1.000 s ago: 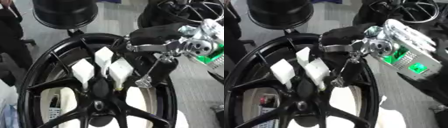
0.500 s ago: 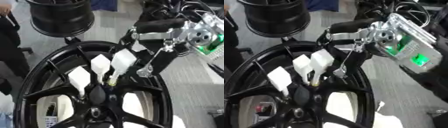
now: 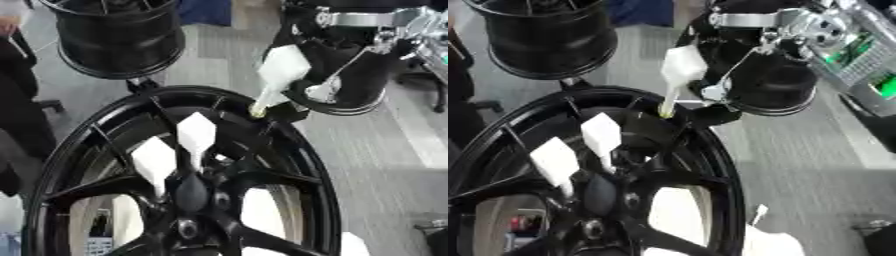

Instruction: Pull the pin out of the wheel hub.

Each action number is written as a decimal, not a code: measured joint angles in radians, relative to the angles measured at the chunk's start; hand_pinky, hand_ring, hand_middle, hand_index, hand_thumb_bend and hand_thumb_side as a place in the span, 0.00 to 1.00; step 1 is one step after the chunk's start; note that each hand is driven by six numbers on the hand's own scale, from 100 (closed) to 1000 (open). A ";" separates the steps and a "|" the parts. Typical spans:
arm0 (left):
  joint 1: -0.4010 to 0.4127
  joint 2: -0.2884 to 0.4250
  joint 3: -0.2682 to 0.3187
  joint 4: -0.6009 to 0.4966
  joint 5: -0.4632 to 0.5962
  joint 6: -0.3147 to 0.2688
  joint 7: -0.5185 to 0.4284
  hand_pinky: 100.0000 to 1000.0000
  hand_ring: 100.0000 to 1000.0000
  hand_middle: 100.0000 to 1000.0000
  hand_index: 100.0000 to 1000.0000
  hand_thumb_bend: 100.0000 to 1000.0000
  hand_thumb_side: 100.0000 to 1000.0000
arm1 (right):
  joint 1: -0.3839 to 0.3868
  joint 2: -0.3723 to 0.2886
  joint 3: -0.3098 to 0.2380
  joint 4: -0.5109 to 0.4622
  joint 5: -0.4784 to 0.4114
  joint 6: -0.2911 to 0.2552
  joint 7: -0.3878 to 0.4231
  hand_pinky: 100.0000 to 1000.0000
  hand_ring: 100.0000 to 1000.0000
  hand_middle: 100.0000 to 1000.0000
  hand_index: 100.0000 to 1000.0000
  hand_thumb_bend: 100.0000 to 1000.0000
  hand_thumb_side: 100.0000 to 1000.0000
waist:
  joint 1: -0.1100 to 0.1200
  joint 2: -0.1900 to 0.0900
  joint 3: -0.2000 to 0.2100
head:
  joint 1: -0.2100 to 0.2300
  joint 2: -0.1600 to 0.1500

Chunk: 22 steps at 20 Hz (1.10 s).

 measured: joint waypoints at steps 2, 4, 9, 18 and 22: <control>-0.001 0.000 0.003 0.000 -0.002 0.000 0.002 0.80 0.74 0.64 0.79 0.00 0.64 | 0.126 -0.079 -0.063 -0.009 -0.014 0.001 -0.055 0.79 0.65 0.25 0.39 0.00 0.00 | 0.003 0.007 -0.002 | 0.003 0.000; -0.002 0.000 0.004 0.000 -0.002 0.000 0.005 0.80 0.74 0.64 0.79 0.00 0.64 | 0.271 -0.155 -0.137 -0.019 -0.033 0.005 -0.123 0.79 0.65 0.26 0.39 0.00 0.00 | 0.009 0.012 -0.005 | 0.006 0.000; -0.003 -0.001 0.015 0.000 -0.004 -0.001 0.013 0.80 0.74 0.64 0.79 0.00 0.64 | 0.576 -0.248 -0.342 -0.015 -0.092 0.014 -0.284 0.79 0.65 0.28 0.42 0.00 0.00 | 0.028 0.017 -0.025 | 0.021 0.002; -0.001 -0.002 0.028 0.000 -0.012 -0.005 0.031 0.80 0.74 0.64 0.79 0.00 0.63 | 0.804 -0.224 -0.582 0.077 -0.004 0.016 -0.389 0.86 0.84 0.77 0.79 0.00 0.00 | 0.062 0.016 -0.053 | 0.048 0.011; 0.001 -0.009 0.030 0.000 -0.013 -0.007 0.033 0.80 0.74 0.64 0.79 0.00 0.63 | 0.824 -0.204 -0.631 0.137 0.042 0.015 -0.355 0.87 0.87 0.82 0.82 0.00 0.00 | 0.073 0.015 -0.061 | 0.055 0.011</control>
